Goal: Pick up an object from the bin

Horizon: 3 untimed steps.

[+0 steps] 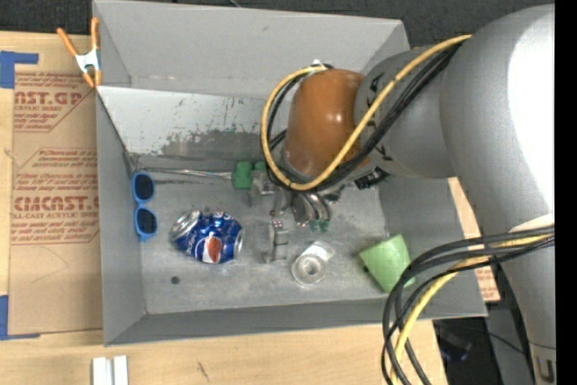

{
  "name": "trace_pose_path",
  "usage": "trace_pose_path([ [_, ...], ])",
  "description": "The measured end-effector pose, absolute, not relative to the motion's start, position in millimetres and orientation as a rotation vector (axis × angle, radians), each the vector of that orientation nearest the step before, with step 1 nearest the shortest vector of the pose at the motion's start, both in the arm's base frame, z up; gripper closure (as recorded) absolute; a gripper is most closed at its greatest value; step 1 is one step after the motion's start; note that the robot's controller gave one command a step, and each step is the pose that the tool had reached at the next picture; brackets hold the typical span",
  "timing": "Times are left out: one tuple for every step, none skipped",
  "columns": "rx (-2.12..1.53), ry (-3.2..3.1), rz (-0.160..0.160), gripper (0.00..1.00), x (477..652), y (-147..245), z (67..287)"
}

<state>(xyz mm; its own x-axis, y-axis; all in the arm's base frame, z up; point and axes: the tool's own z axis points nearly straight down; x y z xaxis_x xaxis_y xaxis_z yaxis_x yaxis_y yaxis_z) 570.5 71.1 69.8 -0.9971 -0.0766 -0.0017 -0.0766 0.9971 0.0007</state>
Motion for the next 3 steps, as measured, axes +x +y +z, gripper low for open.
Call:
trace_pose_path([
  [-0.158,3.136,0.009,0.0,558.4,157.0,71.8],
  [-0.146,3.137,0.002,1.0,559.5,151.2,71.5],
  [-0.146,3.137,0.003,0.0,559.5,151.1,71.5],
])
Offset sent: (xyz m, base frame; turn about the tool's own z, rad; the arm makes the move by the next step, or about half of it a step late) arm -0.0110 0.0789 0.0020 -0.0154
